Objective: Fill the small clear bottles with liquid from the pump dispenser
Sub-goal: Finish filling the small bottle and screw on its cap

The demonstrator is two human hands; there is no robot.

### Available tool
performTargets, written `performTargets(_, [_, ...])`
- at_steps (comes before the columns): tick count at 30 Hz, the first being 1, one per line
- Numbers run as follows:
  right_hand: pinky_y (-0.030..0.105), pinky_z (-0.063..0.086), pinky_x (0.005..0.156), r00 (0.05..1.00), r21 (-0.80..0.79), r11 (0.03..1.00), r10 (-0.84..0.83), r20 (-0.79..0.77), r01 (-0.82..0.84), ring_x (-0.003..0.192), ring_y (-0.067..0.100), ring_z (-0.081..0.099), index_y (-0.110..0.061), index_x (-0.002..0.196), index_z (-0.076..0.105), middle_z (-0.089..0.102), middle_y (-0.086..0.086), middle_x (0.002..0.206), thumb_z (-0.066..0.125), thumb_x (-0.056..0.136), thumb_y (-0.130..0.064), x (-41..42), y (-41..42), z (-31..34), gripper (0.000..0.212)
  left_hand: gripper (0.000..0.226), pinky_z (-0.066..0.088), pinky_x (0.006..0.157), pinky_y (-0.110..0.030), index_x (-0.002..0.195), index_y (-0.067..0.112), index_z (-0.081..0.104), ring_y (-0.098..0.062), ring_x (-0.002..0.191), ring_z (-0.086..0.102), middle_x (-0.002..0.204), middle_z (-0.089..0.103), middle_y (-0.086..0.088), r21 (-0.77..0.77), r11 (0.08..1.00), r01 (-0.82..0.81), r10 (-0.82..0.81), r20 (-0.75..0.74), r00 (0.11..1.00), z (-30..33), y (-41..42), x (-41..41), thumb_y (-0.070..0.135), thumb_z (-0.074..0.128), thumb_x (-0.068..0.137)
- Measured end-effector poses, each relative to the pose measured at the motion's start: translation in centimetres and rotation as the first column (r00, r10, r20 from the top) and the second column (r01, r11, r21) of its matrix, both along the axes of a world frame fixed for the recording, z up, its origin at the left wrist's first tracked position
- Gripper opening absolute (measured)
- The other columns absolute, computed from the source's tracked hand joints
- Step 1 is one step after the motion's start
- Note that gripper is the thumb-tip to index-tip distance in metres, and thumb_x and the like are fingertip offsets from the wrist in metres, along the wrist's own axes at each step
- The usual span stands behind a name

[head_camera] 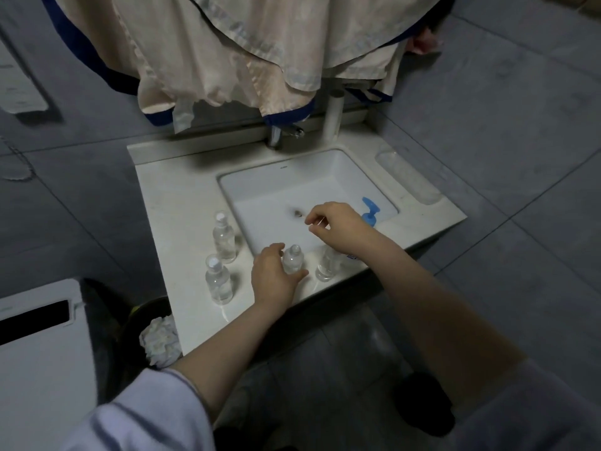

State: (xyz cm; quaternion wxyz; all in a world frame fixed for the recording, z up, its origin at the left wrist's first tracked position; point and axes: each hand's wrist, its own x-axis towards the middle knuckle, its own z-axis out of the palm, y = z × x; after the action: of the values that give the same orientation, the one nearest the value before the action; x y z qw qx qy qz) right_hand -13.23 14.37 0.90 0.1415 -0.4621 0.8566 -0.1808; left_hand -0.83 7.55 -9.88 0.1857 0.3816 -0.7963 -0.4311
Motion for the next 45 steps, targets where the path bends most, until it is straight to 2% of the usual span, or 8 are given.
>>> performTargets(2, [0.027, 0.046, 0.087, 1.0, 0.007, 1.0, -0.004, 0.008, 0.003, 0.095, 0.014, 0.058, -0.009, 0.106, 0.066, 0.062, 0.004, 0.107, 0.056, 0.092, -0.015, -0.1, 0.3, -0.2, 0.018, 0.031, 0.049, 0.077, -0.042, 0.093, 0.011, 0.062, -0.024, 0.091, 0.058, 0.093, 0.065, -0.002, 0.012, 1.0, 0.0, 0.0, -0.042, 0.999, -0.2, 0.0, -0.1, 0.033, 0.072, 0.074])
performTargets(5, [0.026, 0.045, 0.087, 1.0, 0.022, 1.0, -0.006, 0.017, 0.006, 0.098, 0.015, 0.058, -0.008, 0.107, 0.066, 0.062, 0.005, 0.108, 0.055, 0.092, -0.013, -0.4, 0.5, -0.3, 0.019, 0.025, 0.049, 0.07, -0.038, 0.077, 0.013, 0.061, -0.018, 0.08, 0.059, 0.079, 0.065, 0.003, 0.023, 1.0, -0.008, 0.011, -0.121, 0.993, 0.1, 0.5, 0.0, 0.037, 0.065, 0.083])
performTargets(17, [0.028, 0.046, 0.091, 0.967, 0.139, 0.964, 0.204, 0.152, -0.225, 0.098, 0.02, 0.059, -0.005, 0.11, 0.067, 0.065, 0.011, 0.106, 0.057, 0.087, 0.001, 1.9, -3.3, -3.1, 0.026, 0.026, 0.047, 0.061, -0.032, 0.072, 0.012, 0.06, -0.013, 0.068, 0.058, 0.068, 0.062, -0.002, 0.026, 0.998, 0.056, -0.055, -0.04, 0.998, 2.4, 1.1, 6.9, 0.035, 0.069, 0.077])
performTargets(22, [0.028, 0.042, 0.096, 0.919, 0.448, 0.815, 0.393, 0.038, -0.367, 0.117, 0.02, 0.051, -0.016, 0.125, 0.058, 0.053, 0.003, 0.129, 0.059, 0.086, -0.003, 3.3, -5.5, -6.8, 0.041, 0.025, 0.046, 0.061, -0.032, 0.072, 0.009, 0.06, -0.015, 0.066, 0.058, 0.068, 0.063, -0.002, 0.027, 1.0, -0.012, 0.012, -0.023, 1.0, 2.3, 0.9, 8.9, 0.032, 0.07, 0.077])
performTargets(26, [0.029, 0.039, 0.089, 0.866, 0.516, 0.761, 0.495, -0.068, -0.394, 0.116, 0.022, 0.051, -0.02, 0.12, 0.058, 0.053, 0.002, 0.126, 0.062, 0.085, -0.006, 3.9, -5.9, -9.4, 0.038, 0.025, 0.044, 0.059, -0.028, 0.072, 0.011, 0.059, -0.015, 0.065, 0.058, 0.067, 0.062, -0.001, 0.044, 0.999, -0.03, 0.031, -0.023, 0.999, 2.0, 0.3, 9.7, 0.032, 0.072, 0.075])
performTargets(32, [0.028, 0.034, 0.078, 0.809, 0.475, 0.772, 0.557, -0.187, -0.422, 0.106, 0.022, 0.053, -0.018, 0.106, 0.059, 0.058, 0.003, 0.113, 0.066, 0.082, -0.017, 3.9, -6.4, -10.0, 0.025, 0.024, 0.043, 0.058, -0.027, 0.074, 0.015, 0.059, -0.01, 0.063, 0.055, 0.069, 0.061, 0.001, 0.069, 0.997, -0.026, 0.028, -0.022, 0.999, 1.6, -0.3, 9.4, 0.03, 0.077, 0.065])
performTargets(39, [0.029, 0.045, 0.085, 0.943, 0.28, 0.913, 0.327, -0.063, -0.298, 0.102, 0.017, 0.054, -0.019, 0.107, 0.063, 0.059, 0.0, 0.109, 0.067, 0.081, -0.019, 1.6, -4.9, -2.8, 0.026, 0.025, 0.047, 0.063, -0.031, 0.07, 0.017, 0.057, -0.01, 0.066, 0.056, 0.068, 0.061, 0.001, 0.059, 0.998, 0.019, -0.015, -0.081, 0.997, 1.8, -0.7, 8.1, 0.033, 0.075, 0.064])
performTargets(45, [0.023, 0.042, 0.068, 0.991, -0.022, 0.992, 0.121, 0.059, -0.12, 0.073, 0.009, 0.052, -0.019, 0.094, 0.064, 0.058, -0.003, 0.085, 0.071, 0.082, -0.03, -0.2, -1.4, 4.0, 0.018, 0.025, 0.046, 0.061, -0.03, 0.064, 0.016, 0.052, -0.012, 0.06, 0.054, 0.062, 0.058, -0.003, 0.04, 0.998, 0.055, -0.047, -0.175, 0.983, 2.9, -0.7, 6.1, 0.027, 0.075, 0.065])
